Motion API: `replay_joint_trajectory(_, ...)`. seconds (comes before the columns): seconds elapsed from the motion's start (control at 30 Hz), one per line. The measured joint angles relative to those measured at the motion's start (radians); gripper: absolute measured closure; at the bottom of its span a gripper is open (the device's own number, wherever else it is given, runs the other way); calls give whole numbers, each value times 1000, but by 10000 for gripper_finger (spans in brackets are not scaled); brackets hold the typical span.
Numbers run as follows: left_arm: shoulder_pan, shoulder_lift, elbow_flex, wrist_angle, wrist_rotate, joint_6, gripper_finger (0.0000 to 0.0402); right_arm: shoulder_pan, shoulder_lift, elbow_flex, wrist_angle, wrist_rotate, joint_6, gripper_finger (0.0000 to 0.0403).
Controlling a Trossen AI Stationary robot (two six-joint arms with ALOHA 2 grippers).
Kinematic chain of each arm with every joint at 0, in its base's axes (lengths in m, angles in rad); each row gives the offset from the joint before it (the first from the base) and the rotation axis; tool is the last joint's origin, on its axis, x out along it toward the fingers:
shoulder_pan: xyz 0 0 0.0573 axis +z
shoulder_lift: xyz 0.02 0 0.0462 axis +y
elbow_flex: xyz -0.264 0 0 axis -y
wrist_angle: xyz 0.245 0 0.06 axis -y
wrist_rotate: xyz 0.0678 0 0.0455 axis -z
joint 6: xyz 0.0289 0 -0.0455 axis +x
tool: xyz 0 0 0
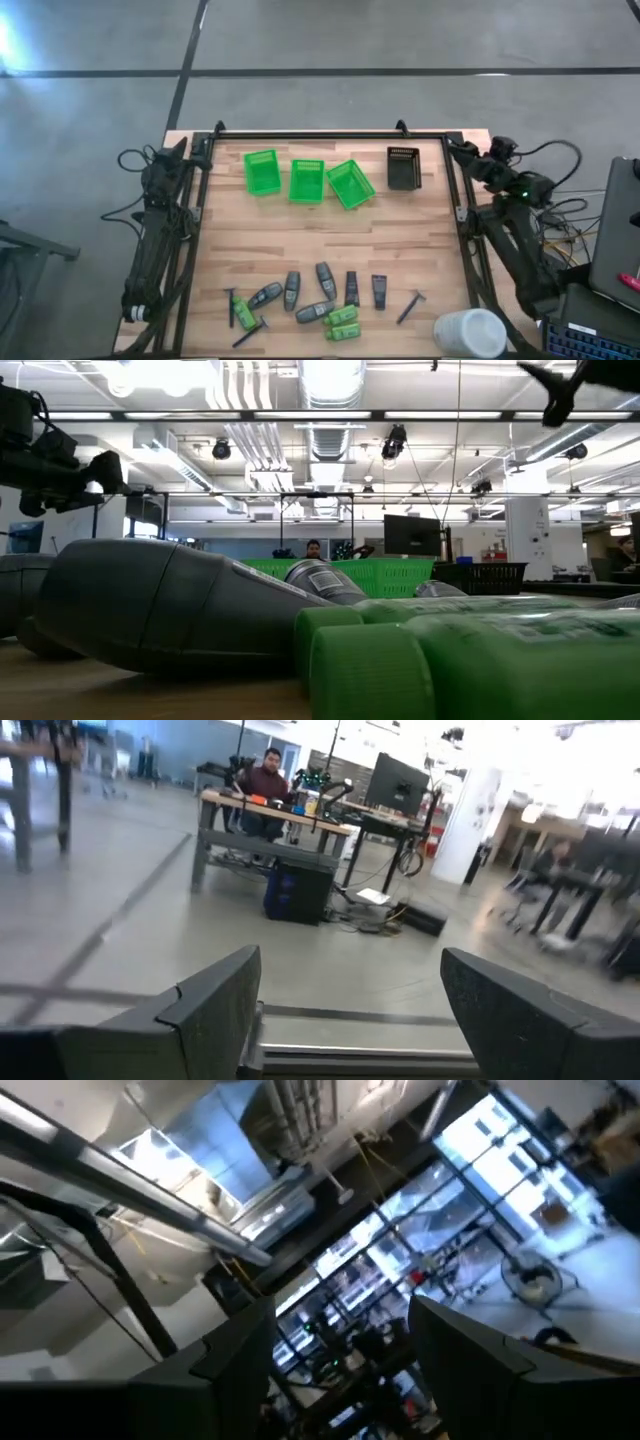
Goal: Pick & Place Travel size toiletries
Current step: Put the razor into the right green bin
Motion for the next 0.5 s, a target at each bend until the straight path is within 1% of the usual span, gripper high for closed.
replay_joint_trajectory(0.07, 0, 0, 0, 1, 5, -117, 86, 45, 11, 96, -202, 2, -92, 167)
replay_joint_trajectory(0.17, 0, 0, 0, 4, 5, -268, 86, 123, 48, 244, -562, 11, -281, 156)
replay_joint_trajectory(0.23, 0, 0, 0, 5, 3, -293, 86, 179, 91, 335, -798, 38, -395, 149)
replay_joint_trajectory(0.3, 0, 0, 0, 6, 2, -293, 86, 240, 145, 405, -970, 83, -499, 142)
replay_joint_trajectory(0.33, 0, 0, 0, 6, 2, -292, 86, 272, 176, 431, -1017, 106, -537, 138)
replay_joint_trajectory(0.4, 0, 0, 0, 6, 2, -294, 86, 340, 241, 458, -1021, 148, -586, 132)
replay_joint_trajectory(0.5, 0, 0, 0, 7, -1, -298, 86, 448, 363, 464, -864, 190, -602, 123)
